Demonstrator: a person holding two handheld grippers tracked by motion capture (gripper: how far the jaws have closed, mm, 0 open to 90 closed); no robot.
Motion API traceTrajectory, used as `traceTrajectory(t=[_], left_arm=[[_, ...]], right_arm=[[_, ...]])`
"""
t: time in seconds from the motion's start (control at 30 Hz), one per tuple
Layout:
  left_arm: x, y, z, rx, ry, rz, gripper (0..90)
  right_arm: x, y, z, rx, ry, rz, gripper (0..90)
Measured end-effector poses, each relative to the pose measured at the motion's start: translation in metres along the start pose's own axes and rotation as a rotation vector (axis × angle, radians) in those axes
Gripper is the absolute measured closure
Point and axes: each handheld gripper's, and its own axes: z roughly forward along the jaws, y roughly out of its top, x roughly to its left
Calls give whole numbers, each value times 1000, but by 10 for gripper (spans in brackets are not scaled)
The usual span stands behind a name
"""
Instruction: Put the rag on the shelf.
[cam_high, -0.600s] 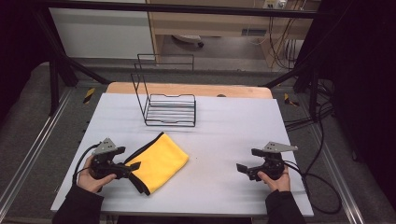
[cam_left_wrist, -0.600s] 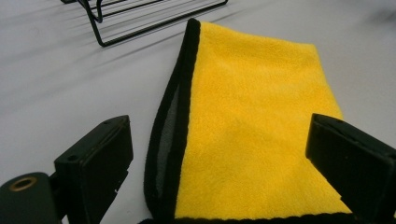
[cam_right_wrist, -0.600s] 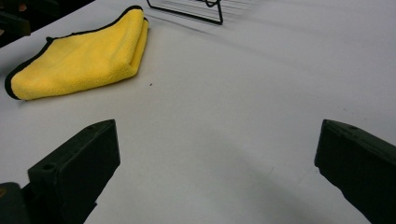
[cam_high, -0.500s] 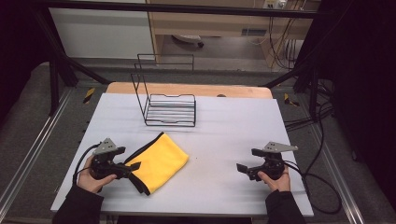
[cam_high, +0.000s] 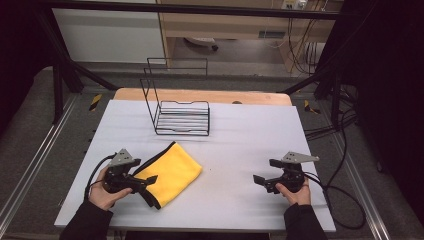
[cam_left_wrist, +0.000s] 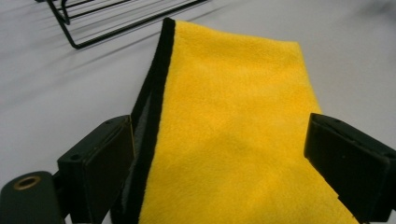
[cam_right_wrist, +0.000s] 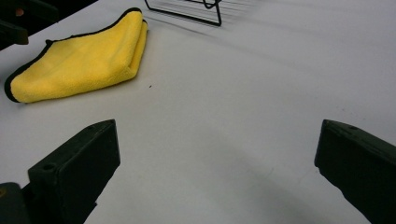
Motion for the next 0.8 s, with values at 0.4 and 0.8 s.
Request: traceTrajectory(t=[0.4,0.8], left_arm=[[-29,18,22,41,-6,8,189],[-68,34,56,108,-46,69,390]], right_arm=[[0,0,0,4,-10,0,7],[2,1,2,13,-11,-10,7]])
